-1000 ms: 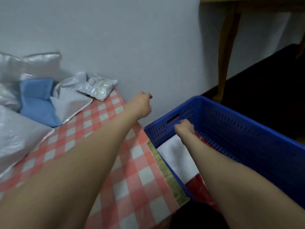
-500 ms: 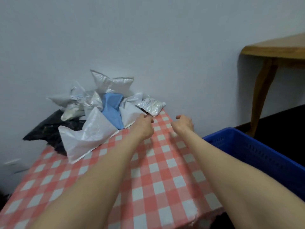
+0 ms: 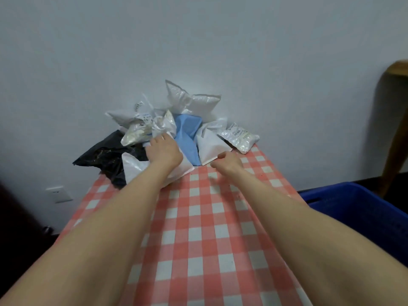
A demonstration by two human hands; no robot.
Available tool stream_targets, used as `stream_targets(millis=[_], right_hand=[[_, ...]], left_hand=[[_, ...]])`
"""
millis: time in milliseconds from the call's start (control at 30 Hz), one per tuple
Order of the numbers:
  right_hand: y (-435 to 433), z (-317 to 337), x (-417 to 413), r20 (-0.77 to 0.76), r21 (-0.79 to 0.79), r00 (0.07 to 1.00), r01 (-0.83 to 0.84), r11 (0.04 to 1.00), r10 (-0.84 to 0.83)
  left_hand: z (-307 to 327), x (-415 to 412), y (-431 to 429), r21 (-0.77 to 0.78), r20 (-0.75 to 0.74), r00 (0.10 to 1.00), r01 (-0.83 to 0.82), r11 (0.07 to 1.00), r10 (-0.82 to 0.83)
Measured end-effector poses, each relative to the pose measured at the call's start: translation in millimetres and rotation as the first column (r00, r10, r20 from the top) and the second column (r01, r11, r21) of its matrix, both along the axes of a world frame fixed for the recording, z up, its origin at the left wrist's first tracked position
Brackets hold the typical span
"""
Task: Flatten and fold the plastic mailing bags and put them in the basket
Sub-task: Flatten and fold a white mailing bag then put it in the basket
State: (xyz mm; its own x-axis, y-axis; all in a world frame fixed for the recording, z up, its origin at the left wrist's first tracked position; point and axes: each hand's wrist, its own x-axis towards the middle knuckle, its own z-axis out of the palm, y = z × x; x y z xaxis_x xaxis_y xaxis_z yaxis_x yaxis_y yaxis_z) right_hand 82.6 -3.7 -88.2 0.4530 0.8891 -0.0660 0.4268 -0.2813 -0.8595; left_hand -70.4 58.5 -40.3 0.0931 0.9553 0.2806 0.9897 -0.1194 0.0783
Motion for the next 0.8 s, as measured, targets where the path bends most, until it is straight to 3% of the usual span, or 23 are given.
stream_targets(millis=[133, 233, 367, 533, 633, 800], right_hand=[[0.7, -14.4, 3.7, -0.065, -0.012, 0.998, -0.007, 1.000, 0.007], [-4.6, -21.0, 12.2, -0.116, -0.056, 0.993, -0.004, 0.998, -0.003], [-12.7, -16.9, 16.0, -0.140, -0.065, 0.990, -0.020, 0.998, 0.010], [-28.9, -9.0, 25.0, -0.195, 0.097, 0.981, 0.018, 0.995, 0.001], [-49.2, 6.6, 37.8, -0.196, 0.253, 0.981, 0.055, 0.966, -0.004], [-79.7, 24.4, 58.4, -0.208, 0.258, 0.977, 0.006, 0.966, 0.050]], left_hand=[[-2.8, -20.6, 21.7, -0.216, 0.018, 0.990, -0.131, 0.968, 0.138], [-6.0, -18.9, 22.3, -0.192, -0.046, 0.995, -0.095, 0.977, 0.088], [5.6, -6.4, 5.8, -0.082, -0.117, 0.993, 0.024, 0.996, -0.034], [26.0, 19.5, -18.9, -0.088, 0.008, 0.978, 0.208, 0.974, -0.208], [32.5, 37.7, -35.6, -0.217, 0.130, 0.916, 0.400, 0.891, -0.379], [29.5, 71.4, -71.1, -0.261, 0.205, 0.802, 0.597, 0.759, -0.560]])
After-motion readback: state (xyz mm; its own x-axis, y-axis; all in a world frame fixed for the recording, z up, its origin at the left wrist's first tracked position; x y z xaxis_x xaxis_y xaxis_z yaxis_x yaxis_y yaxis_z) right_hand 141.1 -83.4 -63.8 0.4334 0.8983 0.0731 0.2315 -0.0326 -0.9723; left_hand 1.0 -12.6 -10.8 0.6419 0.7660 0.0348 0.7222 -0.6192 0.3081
